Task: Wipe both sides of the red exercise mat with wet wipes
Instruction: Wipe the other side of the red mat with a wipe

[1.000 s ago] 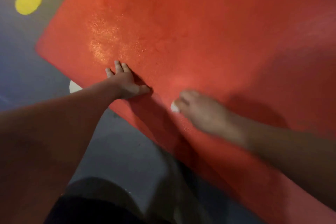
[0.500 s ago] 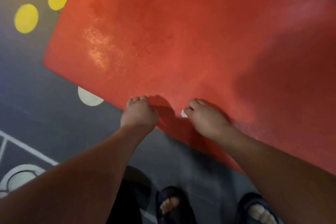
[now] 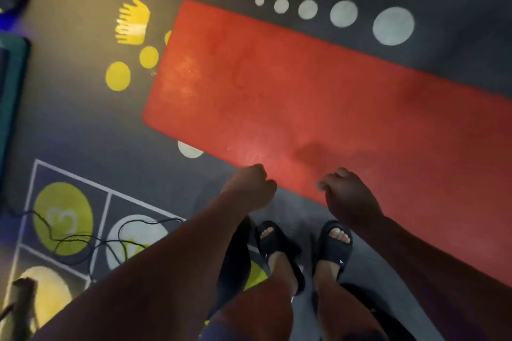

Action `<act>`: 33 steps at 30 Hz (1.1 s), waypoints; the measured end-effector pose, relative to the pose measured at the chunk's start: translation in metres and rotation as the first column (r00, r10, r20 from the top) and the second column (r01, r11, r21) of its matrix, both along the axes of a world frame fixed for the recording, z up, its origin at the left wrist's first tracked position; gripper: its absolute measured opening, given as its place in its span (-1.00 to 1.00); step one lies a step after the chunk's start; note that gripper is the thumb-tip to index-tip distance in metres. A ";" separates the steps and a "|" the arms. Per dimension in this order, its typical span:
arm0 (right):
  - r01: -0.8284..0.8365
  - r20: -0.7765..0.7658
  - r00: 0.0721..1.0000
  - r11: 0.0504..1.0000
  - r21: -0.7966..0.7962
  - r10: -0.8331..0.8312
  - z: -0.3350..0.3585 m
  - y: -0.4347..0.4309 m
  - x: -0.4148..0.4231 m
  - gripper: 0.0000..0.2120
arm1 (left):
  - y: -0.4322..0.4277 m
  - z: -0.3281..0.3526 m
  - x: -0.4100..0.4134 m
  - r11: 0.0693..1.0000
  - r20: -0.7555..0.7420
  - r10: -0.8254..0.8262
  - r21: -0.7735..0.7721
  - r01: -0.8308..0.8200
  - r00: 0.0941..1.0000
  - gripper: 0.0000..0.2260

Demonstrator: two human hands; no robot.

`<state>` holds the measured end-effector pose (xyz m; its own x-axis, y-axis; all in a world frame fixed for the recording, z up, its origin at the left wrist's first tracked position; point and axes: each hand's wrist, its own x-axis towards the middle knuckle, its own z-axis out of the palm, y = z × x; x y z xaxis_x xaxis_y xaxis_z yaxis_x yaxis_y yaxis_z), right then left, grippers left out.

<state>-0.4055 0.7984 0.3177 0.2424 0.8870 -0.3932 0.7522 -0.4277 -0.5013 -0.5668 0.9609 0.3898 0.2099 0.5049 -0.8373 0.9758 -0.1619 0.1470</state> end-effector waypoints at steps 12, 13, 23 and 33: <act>0.251 -0.075 0.965 0.968 0.000 -0.250 0.085 0.115 0.010 -0.50 | 0.108 0.085 0.023 0.993 0.009 -0.054 0.108 0.052 0.999 -0.70; 0.303 -0.085 0.949 0.953 -0.016 -0.304 0.083 0.123 0.004 -0.54 | 0.121 0.081 0.023 0.993 0.010 -0.068 0.100 0.067 0.998 -0.71; 0.631 -0.042 0.756 0.743 -0.223 -0.654 -0.006 0.214 -0.085 -0.86 | 0.258 -0.032 -0.036 0.961 0.110 -0.276 0.018 0.276 0.955 -0.74; 0.802 -0.185 0.509 0.541 -0.251 -0.841 -0.197 0.299 -0.126 -0.75 | 0.344 -0.221 -0.125 0.864 -0.024 -0.503 -0.002 0.503 0.864 -0.60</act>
<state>-0.5319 1.0972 0.1204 0.7126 0.2844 -0.6413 -0.1163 -0.8536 -0.5078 -0.6918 1.3051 0.1687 0.4169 0.3392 -0.8433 0.7650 -0.6320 0.1240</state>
